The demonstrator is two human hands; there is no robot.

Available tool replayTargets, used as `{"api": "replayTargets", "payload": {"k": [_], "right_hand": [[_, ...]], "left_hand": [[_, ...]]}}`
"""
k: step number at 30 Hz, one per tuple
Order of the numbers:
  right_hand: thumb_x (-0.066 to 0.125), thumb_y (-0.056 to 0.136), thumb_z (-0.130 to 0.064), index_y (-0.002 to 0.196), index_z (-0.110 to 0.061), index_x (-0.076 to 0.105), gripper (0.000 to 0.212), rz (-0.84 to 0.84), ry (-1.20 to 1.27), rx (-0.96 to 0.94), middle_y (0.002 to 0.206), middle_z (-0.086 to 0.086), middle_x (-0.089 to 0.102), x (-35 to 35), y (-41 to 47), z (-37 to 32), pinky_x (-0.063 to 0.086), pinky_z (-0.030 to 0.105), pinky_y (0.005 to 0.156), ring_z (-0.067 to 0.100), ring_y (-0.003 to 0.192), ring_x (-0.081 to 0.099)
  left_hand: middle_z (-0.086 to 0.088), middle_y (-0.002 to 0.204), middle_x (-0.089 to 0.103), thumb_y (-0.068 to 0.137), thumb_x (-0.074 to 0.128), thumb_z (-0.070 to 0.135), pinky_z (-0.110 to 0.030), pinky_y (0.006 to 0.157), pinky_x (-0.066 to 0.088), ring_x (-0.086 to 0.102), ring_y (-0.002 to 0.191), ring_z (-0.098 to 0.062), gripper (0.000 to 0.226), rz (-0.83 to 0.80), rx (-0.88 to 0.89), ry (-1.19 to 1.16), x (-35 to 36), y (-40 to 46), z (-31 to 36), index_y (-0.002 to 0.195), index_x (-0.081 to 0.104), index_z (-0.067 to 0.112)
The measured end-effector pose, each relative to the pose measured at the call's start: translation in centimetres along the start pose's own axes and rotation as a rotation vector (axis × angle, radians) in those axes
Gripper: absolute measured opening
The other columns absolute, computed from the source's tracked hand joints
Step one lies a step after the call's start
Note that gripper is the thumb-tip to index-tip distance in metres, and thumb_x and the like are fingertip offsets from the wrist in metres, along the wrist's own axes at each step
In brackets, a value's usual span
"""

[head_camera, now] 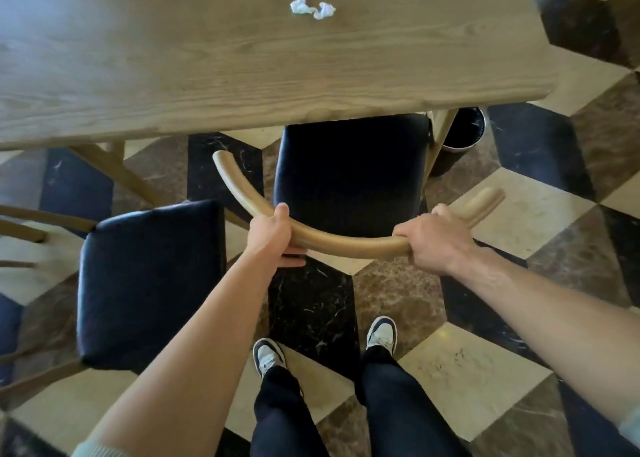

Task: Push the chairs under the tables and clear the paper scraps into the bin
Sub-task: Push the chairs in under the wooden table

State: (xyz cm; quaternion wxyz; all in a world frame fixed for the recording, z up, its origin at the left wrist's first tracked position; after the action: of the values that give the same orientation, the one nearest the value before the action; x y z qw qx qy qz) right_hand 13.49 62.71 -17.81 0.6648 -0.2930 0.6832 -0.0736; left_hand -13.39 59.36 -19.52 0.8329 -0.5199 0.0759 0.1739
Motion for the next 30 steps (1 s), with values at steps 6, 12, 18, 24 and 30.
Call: {"api": "replayTargets", "payload": {"k": [6, 12, 18, 24, 30], "right_hand": [[0.065, 0.082, -0.013, 0.086, -0.042, 0.065, 0.029, 0.093, -0.135, -0.008, 0.078, -0.013, 0.054, -3.0, 2.6, 7.1, 0.035, 0.042, 0.096, 0.018, 0.086, 0.042], [0.074, 0.079, -0.022, 0.086, -0.041, 0.070, 0.021, 0.092, -0.234, 0.049, 0.085, -0.008, 0.060, -4.5, 4.6, 11.3, 0.025, 0.046, 0.112, 0.023, 0.094, 0.047], [0.078, 0.080, -0.025, 0.099, -0.032, 0.072, 0.022, 0.158, -0.335, 0.196, 0.100, 0.002, 0.062, -4.9, 4.2, 11.9, 0.030, 0.051, 0.114, 0.028, 0.111, 0.052], [0.069, 0.082, -0.013, 0.143, -0.025, 0.049, 0.066, -0.069, 0.092, 0.070, 0.134, 0.010, 0.052, -4.7, 3.3, 2.5, 0.040, 0.047, 0.107, 0.033, 0.131, 0.043], [0.066, 0.087, -0.019, 0.117, -0.017, 0.065, 0.031, 0.309, 0.376, -0.145, 0.113, 0.008, 0.060, -7.8, 3.8, -17.6, 0.050, 0.042, 0.094, 0.026, 0.106, 0.054]], "left_hand": [[-0.019, 0.088, 0.077, 0.101, 0.035, 0.061, -0.056, 0.075, 0.063, 0.077, 0.078, -0.035, 0.064, -0.106, -0.018, 0.173, 5.6, -0.6, 1.1, 0.128, 0.055, 0.007], [-0.017, 0.095, 0.076, 0.102, 0.025, 0.064, -0.052, 0.085, 0.061, 0.076, 0.084, -0.032, 0.061, -0.175, 0.046, 0.330, 8.8, -1.5, 2.9, 0.123, 0.051, 0.013], [-0.017, 0.094, 0.076, 0.097, 0.024, 0.072, -0.053, 0.083, 0.061, 0.076, 0.082, -0.035, 0.077, -0.202, 0.061, 0.335, 9.3, -1.8, 2.6, 0.133, 0.051, 0.010], [-0.011, 0.091, 0.077, 0.095, 0.020, 0.075, -0.047, 0.082, 0.061, 0.076, 0.081, -0.029, 0.085, -0.135, 0.158, 0.317, 2.6, -0.3, 0.5, 0.127, 0.060, 0.007], [-0.015, 0.097, 0.075, 0.100, 0.038, 0.061, -0.048, 0.083, 0.059, 0.073, 0.085, -0.031, 0.064, 0.064, 0.126, 0.228, -13.9, 1.9, -3.6, 0.118, 0.062, 0.004]]}}
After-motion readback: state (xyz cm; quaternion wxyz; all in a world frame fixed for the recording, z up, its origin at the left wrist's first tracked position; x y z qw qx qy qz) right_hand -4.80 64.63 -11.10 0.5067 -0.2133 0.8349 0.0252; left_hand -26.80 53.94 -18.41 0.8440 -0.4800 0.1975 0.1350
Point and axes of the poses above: each hand's wrist, its own y-axis towards the middle knuckle, its own x-axis out of the palm, z = x × y, the point moved 8 cm from there along y, towards the middle knuckle
